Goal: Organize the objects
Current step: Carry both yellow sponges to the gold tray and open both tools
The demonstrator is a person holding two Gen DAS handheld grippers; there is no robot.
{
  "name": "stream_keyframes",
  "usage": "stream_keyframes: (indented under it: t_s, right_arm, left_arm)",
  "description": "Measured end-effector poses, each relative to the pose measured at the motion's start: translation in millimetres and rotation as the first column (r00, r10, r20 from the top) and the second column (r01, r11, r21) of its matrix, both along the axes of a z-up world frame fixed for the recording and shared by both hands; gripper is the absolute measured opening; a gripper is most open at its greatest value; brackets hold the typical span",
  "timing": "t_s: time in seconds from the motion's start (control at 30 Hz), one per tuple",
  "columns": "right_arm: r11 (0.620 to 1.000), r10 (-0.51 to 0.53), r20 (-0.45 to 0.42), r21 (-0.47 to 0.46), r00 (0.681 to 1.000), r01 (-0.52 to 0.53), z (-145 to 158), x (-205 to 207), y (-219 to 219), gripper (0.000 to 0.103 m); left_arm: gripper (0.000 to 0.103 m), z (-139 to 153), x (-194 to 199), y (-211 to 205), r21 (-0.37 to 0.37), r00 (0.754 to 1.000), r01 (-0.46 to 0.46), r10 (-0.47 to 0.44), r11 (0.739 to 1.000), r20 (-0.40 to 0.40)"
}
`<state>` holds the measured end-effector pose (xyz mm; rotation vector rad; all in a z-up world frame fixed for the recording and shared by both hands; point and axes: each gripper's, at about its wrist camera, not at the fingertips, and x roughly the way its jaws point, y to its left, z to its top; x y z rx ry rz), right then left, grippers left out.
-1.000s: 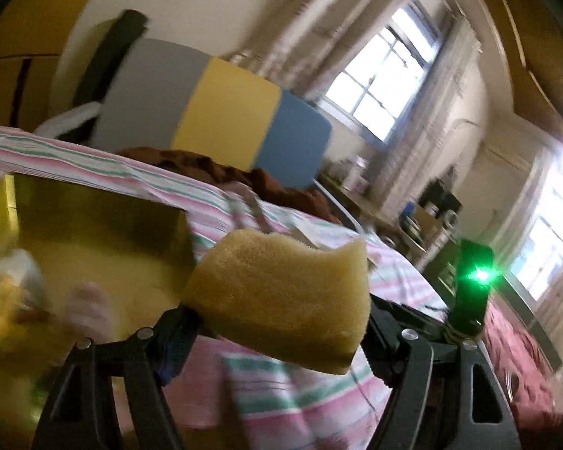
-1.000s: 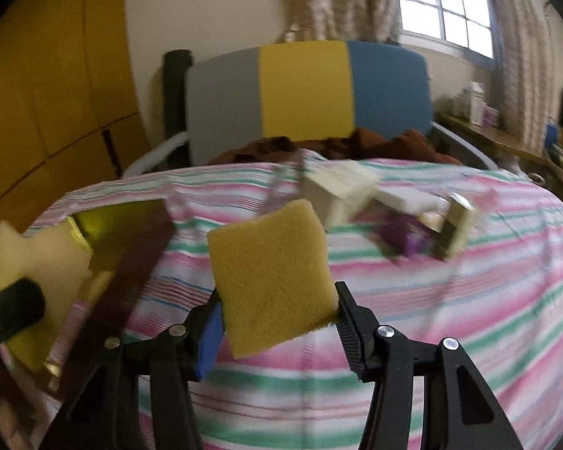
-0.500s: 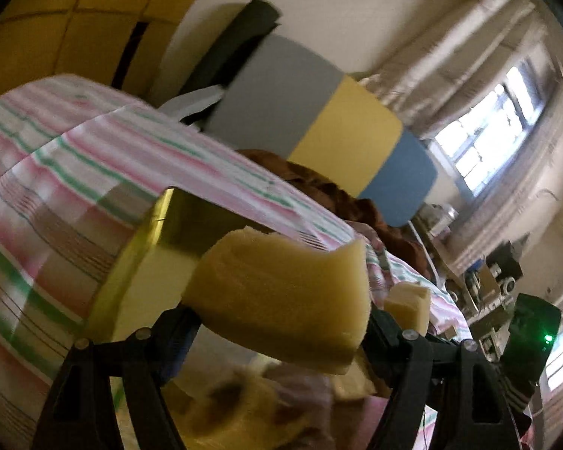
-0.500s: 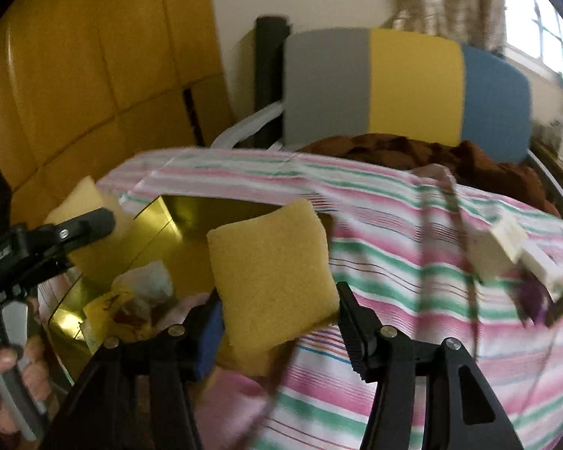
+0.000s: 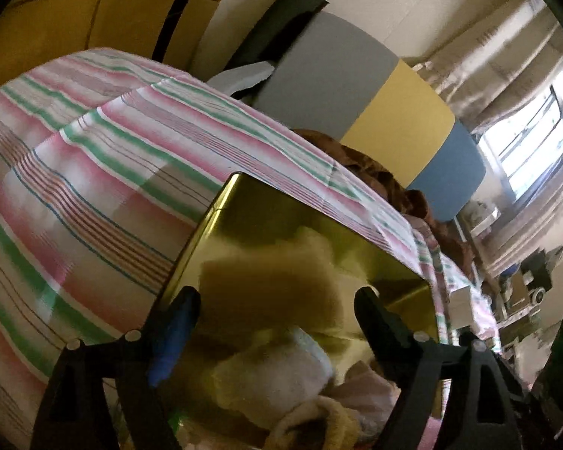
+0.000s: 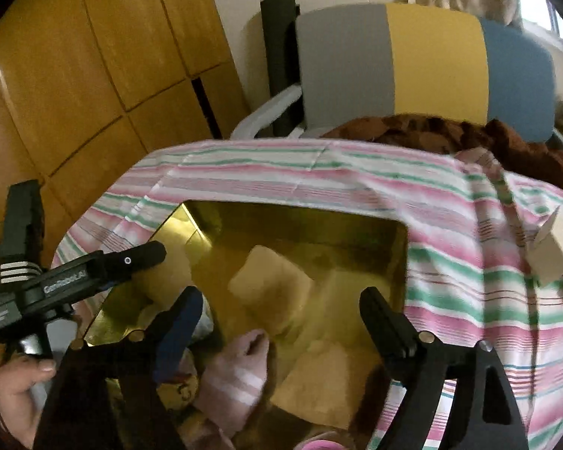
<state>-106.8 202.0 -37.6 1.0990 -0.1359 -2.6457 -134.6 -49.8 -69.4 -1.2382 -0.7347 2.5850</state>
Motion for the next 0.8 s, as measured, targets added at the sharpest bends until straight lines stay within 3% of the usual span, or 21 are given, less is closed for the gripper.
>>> stream_keyframes:
  t_s: [0.1,0.33,0.6,0.8]
  right_arm:
    - [1.000,-0.003,-0.037,-0.011,0.999,0.003,6,11,5,0.089]
    - [0.998,-0.040,-0.095,-0.059,0.995,0.034,20,36,22,0.091]
    - [0.995,-0.080,-0.097,-0.074,0.992,0.073,17,60,44,0.091]
    - [0.984,-0.156,-0.075,-0.104,0.985,0.148,6,76,76,0.091]
  left_arm:
    - [0.086,3,6,-3,-0.001,0.999,-0.036,0.036,0.999,-0.006]
    - [0.086,26,43,1,-0.049,0.991,-0.089,0.084,0.995,-0.105]
    - [0.086,45,80,36,-0.057,0.979,0.011,-0.022,0.998,-0.201]
    - [0.086,45,102,79,-0.095,0.969,0.115,-0.133,0.989,-0.207]
